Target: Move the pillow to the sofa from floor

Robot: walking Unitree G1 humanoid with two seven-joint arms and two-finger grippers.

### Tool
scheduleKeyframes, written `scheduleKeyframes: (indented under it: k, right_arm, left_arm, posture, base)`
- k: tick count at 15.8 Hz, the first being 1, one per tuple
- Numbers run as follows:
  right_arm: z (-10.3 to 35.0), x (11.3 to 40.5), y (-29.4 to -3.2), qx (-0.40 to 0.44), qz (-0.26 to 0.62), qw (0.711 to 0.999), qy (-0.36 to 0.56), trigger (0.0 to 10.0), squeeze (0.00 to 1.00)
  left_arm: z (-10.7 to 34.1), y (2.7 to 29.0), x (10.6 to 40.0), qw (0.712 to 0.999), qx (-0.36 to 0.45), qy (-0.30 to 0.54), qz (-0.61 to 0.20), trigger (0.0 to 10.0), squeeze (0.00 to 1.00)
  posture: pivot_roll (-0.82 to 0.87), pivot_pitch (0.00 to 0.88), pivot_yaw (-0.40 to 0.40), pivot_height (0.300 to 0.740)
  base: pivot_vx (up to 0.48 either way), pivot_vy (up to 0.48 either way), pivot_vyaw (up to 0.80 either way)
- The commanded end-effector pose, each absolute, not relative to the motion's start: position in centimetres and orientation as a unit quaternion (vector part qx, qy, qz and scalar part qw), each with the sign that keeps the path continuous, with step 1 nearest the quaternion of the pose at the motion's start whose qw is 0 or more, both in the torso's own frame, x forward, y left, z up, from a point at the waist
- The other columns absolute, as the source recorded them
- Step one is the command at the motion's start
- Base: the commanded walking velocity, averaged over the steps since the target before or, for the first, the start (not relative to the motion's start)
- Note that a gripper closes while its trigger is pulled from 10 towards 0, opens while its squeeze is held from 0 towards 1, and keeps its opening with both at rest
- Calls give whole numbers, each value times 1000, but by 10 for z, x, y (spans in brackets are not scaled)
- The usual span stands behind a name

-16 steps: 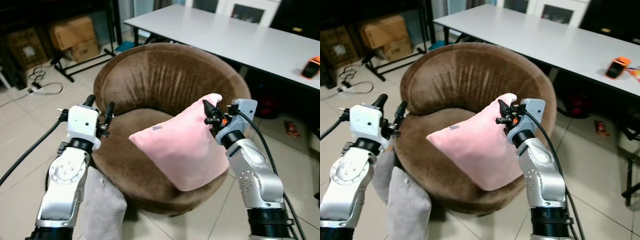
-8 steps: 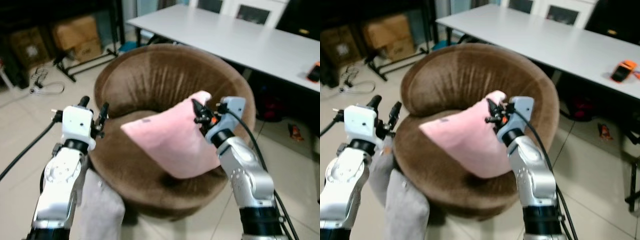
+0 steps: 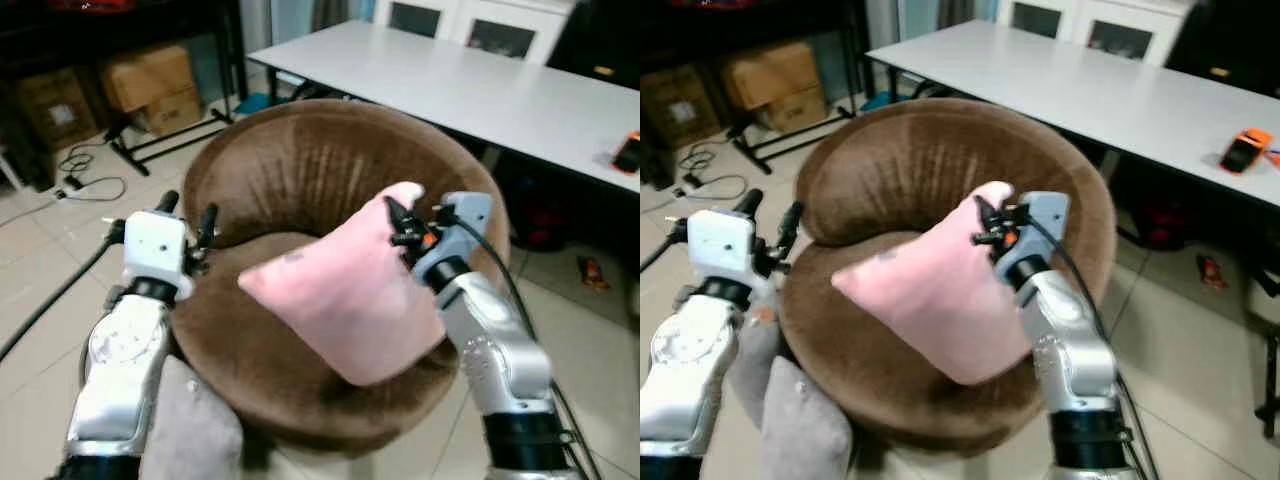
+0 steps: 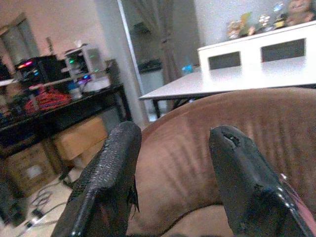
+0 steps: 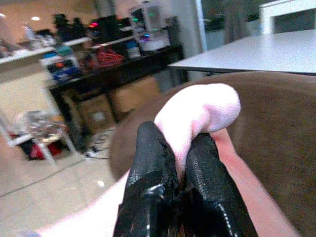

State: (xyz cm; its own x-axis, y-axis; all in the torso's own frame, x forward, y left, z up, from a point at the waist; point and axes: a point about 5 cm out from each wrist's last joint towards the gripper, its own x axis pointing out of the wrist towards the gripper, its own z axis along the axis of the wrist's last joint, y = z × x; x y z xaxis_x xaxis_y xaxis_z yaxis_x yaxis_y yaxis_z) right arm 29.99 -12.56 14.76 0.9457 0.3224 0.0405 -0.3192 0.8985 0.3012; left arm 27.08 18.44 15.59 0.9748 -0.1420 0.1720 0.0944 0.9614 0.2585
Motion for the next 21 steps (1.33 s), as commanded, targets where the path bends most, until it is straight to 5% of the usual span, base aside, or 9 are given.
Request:
scheduleKeyframes:
  k: [1,15,21]
  right_arm:
    - [160,301,-126,160,169,972,-23,10000,0]
    - [159,301,-124,158,173,972,-19,10000,0]
    - [158,306,-115,102,180,978,27,10000,0]
  left_arm:
    - [156,187,271,985,130,-92,-61,10000,0]
    - [152,186,270,985,137,-81,-63,10000,0]
    - [141,178,255,970,159,-40,-180,10000,0]
  posture:
    - [-46,0,-28,740]
    - [-45,0,-29,740]
    - [-28,0,-39,740]
  base:
    - [300,0,0]
    - [236,0,0]
    - [0,0,0]
